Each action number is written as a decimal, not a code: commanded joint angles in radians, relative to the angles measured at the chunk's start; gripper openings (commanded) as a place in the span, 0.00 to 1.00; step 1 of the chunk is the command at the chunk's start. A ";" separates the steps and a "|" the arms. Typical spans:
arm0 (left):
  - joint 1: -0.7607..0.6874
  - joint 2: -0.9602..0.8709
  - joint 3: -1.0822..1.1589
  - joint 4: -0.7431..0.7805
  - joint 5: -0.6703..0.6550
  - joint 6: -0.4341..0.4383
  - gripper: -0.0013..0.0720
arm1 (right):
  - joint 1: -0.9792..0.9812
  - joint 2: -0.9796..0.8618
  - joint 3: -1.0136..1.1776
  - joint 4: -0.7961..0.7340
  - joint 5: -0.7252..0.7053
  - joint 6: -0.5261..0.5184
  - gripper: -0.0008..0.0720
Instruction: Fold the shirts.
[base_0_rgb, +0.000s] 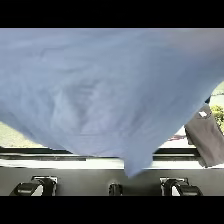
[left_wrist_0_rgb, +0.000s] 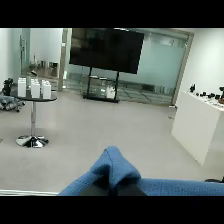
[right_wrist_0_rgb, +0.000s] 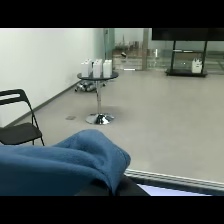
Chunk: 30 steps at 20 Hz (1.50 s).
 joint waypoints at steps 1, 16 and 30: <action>0.001 0.055 0.001 0.007 -0.036 0.004 0.06 | 0.000 0.051 0.002 -0.056 0.041 0.030 0.07; 0.001 -0.211 -0.025 0.043 -0.281 0.081 0.06 | 0.000 -0.262 0.050 -0.226 0.425 0.086 0.07; 0.000 -1.074 -0.164 -0.128 -0.117 0.095 0.06 | 0.003 -1.165 0.007 -0.039 0.139 0.326 0.07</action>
